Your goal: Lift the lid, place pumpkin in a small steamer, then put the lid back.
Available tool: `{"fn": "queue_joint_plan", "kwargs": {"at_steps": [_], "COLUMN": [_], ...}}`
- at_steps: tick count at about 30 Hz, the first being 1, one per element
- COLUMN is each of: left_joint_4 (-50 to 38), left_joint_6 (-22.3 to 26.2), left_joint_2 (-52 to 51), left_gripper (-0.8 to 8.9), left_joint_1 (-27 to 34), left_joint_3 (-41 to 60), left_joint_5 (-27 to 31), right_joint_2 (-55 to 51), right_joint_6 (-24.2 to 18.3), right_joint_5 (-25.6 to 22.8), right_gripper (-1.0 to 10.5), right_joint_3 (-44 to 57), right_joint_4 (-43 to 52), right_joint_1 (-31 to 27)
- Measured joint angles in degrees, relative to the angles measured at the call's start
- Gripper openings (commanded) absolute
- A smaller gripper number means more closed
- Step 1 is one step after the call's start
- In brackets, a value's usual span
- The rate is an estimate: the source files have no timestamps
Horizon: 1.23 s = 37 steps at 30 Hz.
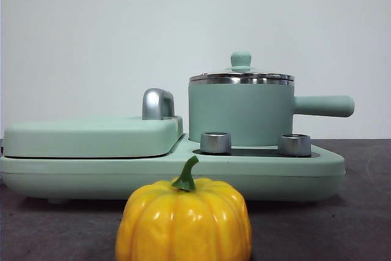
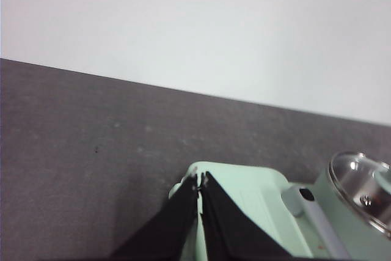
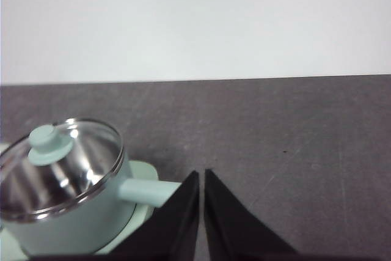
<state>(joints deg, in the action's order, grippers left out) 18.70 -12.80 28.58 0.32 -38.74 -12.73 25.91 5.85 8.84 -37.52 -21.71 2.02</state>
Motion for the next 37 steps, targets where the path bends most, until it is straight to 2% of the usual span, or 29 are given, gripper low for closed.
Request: {"fn": "queue_joint_plan", "kwargs": {"at_steps": [6,13,20,24,27,29,31,33,37], "left_joint_4": [4.7,5.1,6.4,6.4,6.3,6.2,6.1,6.0,5.9], "left_joint_6": [6.6,15.2,26.4,31.4,33.2,33.6,33.9,34.1,34.2], "left_joint_2": [8.3,15.6,19.8,20.3,20.3,20.3,20.3,20.3,20.3], "left_gripper": [0.09,0.08,0.08,0.08,0.13,0.82,1.93,2.51,2.50], "left_joint_1": [-0.6,-4.5,-9.1,-11.4,-12.8,-13.4,-13.9,-14.3,-15.6], "left_joint_3": [-5.2,-6.8,-6.9,-6.9,-6.9,-6.9,-6.9,-6.9,-6.9], "left_joint_5": [-2.4,-5.2,-5.3,-5.3,-5.3,-5.3,-5.3,-5.3,-5.3], "right_joint_2": [7.2,15.7,19.3,19.7,19.7,19.7,19.7,19.7,19.7], "right_joint_6": [-5.6,-13.5,-22.0,-29.1,-32.8,-34.1,-34.6,-34.6,-34.6], "right_joint_5": [4.6,9.2,9.2,9.1,9.2,9.1,9.1,9.1,9.1], "right_gripper": [0.1,0.1,0.1,0.1,0.3,1.2,2.1,2.2,2.2], "right_joint_3": [-5.2,-7.3,-7.3,-7.3,-7.3,-7.3,-7.3,-7.3,-7.3], "right_joint_4": [-2.6,-3.4,-3.7,-3.8,-4.1,-4.3,-4.3,-4.3,-4.4], "right_joint_1": [0.0,0.7,7.2,11.2,13.3,14.4,15.6,16.4,17.6]}}
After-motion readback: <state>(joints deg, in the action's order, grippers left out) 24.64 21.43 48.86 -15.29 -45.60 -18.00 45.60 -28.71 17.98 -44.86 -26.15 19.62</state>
